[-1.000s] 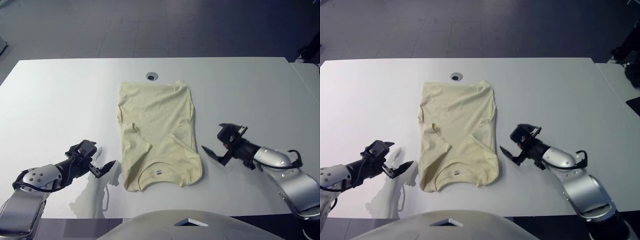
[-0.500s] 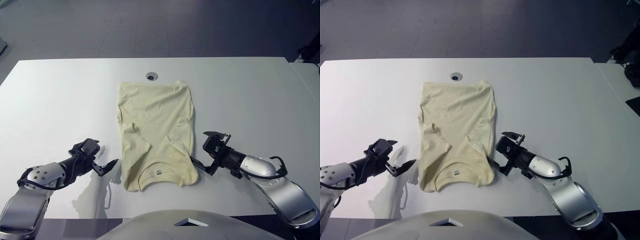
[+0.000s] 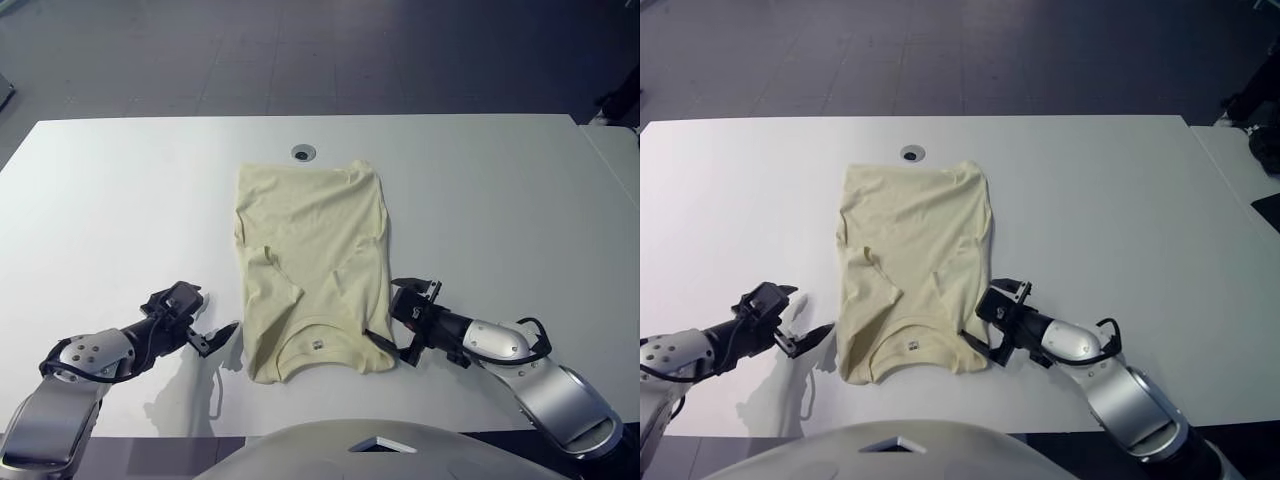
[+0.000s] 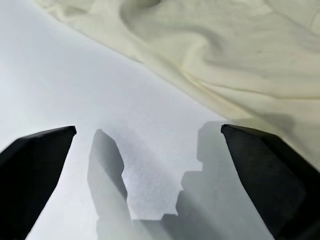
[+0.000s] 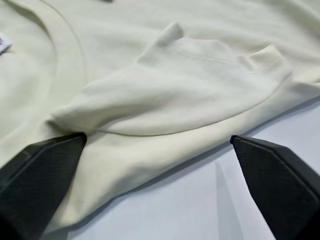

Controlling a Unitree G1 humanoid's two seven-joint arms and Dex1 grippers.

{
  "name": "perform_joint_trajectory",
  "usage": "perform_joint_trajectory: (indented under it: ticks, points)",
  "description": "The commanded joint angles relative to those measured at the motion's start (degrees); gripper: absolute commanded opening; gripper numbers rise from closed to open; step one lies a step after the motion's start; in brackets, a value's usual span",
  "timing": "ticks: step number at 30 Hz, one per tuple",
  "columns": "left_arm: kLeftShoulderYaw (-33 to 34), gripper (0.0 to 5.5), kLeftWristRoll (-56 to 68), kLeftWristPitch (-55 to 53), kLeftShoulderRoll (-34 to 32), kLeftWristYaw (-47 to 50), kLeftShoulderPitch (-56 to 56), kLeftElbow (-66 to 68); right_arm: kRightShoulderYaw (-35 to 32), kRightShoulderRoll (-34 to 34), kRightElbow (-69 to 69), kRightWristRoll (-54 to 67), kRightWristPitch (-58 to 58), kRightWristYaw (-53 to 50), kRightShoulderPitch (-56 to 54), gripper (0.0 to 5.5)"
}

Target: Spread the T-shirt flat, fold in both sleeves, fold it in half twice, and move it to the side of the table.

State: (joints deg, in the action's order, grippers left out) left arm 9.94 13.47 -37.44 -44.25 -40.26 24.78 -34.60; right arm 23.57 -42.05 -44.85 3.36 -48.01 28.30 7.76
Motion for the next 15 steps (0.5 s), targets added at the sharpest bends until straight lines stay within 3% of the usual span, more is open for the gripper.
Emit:
perform_joint_trajectory:
  ticks: [1,5,9,12,15]
  points:
    - [-1.19,5.4,-1.79,2.71,-2.77,-1.69,-0.01,0.33,-4.77,1.13,-0.33,1.05,0.53,-0.4,0.03,5.38]
    - [0.06,5.4,-5.02,11.26,-5.82,-4.36,1.55,1.19,-14.3,3.8,-5.52,6.8,1.18,1.15,-1.23,5.38]
    - [0.27,5.4,-12.35,28.44,-12.17,-9.91,6.61,4.16,-23.58,-2.95,-5.66,6.63,8.51,6.66,3.94,5.38]
    - [-0.58,5.4,-17.19,40.39,-13.24,-9.84,7.39,7.16,-26.86,-10.97,3.69,-0.69,26.08,11.96,10.61,5.38]
    - [-4.55,5.4,-24.39,49.78,-12.42,-6.47,5.52,9.84,-23.42,-17.94,16.73,-10.53,53.52,13.97,15.1,5.38]
